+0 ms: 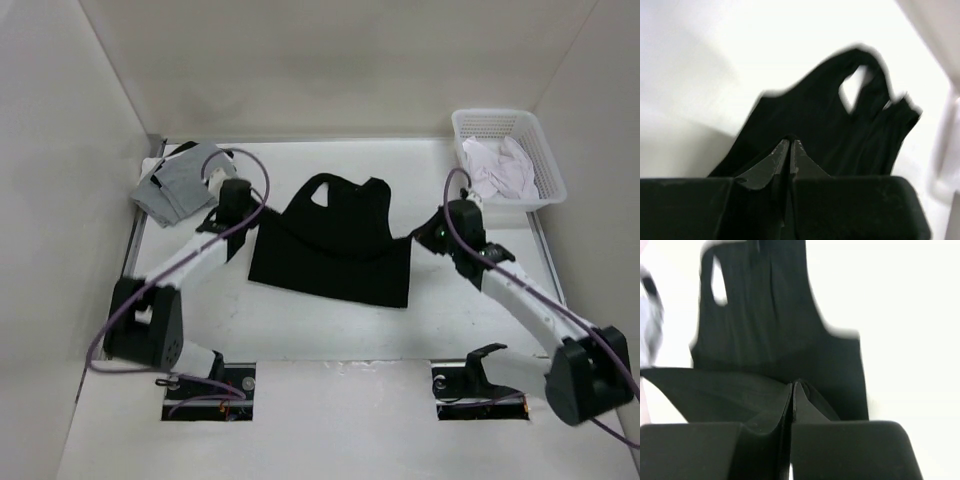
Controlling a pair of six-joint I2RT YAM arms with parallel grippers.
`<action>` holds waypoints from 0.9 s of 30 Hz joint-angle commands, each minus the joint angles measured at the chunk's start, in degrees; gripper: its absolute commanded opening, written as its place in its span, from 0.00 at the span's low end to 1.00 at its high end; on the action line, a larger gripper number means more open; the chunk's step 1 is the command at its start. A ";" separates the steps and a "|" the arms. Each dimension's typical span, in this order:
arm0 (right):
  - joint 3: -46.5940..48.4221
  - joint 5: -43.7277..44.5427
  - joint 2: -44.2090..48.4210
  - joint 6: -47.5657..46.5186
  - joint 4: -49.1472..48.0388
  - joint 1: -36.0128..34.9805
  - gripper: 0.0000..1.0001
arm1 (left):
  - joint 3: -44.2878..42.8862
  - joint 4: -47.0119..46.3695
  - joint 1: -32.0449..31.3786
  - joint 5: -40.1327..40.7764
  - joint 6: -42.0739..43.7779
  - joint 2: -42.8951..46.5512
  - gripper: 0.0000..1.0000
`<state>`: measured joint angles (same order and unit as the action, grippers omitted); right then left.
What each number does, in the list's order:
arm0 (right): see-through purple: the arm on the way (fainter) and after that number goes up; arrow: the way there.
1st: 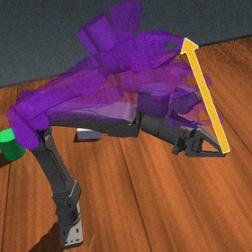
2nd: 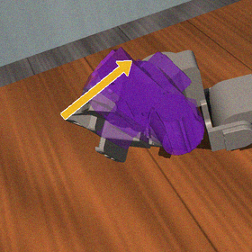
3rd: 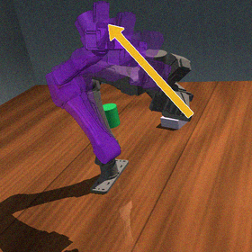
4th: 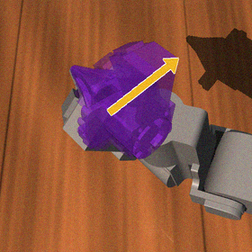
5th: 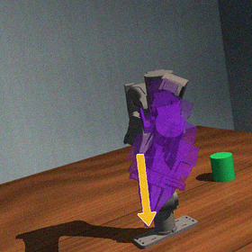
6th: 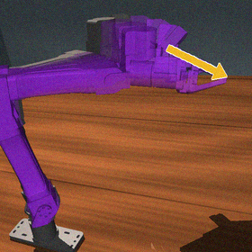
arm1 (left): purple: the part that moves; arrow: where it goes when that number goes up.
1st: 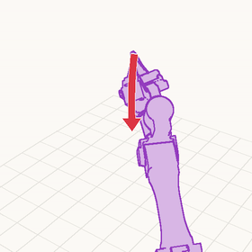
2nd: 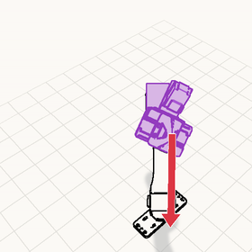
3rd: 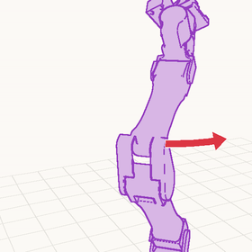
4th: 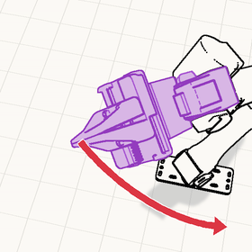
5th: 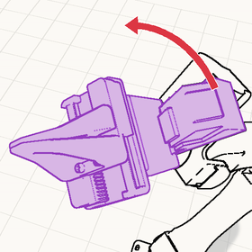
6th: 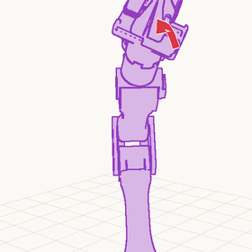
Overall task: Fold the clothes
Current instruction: Fold the tank top
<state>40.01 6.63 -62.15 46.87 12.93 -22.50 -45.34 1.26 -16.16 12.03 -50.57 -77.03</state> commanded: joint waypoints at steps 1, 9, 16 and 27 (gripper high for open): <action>7.87 -9.25 -7.69 -3.28 -14.85 8.20 0.00 | -14.11 -13.21 1.09 0.19 0.56 -10.11 0.01; 28.17 -14.72 -31.95 -2.14 -15.39 17.53 0.00 | -43.84 -5.04 2.76 -1.13 1.96 -35.26 0.08; 30.32 -13.06 -38.50 -2.22 -16.35 17.45 0.37 | -37.94 -6.25 4.96 -4.13 1.35 -33.04 0.40; -8.26 -6.46 -12.66 1.29 -29.89 4.63 0.01 | 15.62 -23.14 4.78 -4.73 -3.14 -3.83 0.39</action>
<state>36.05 -2.07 -77.87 46.35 -9.69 -15.77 -33.52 -14.70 -11.79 9.04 -52.40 -83.61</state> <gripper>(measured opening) 0.014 0.387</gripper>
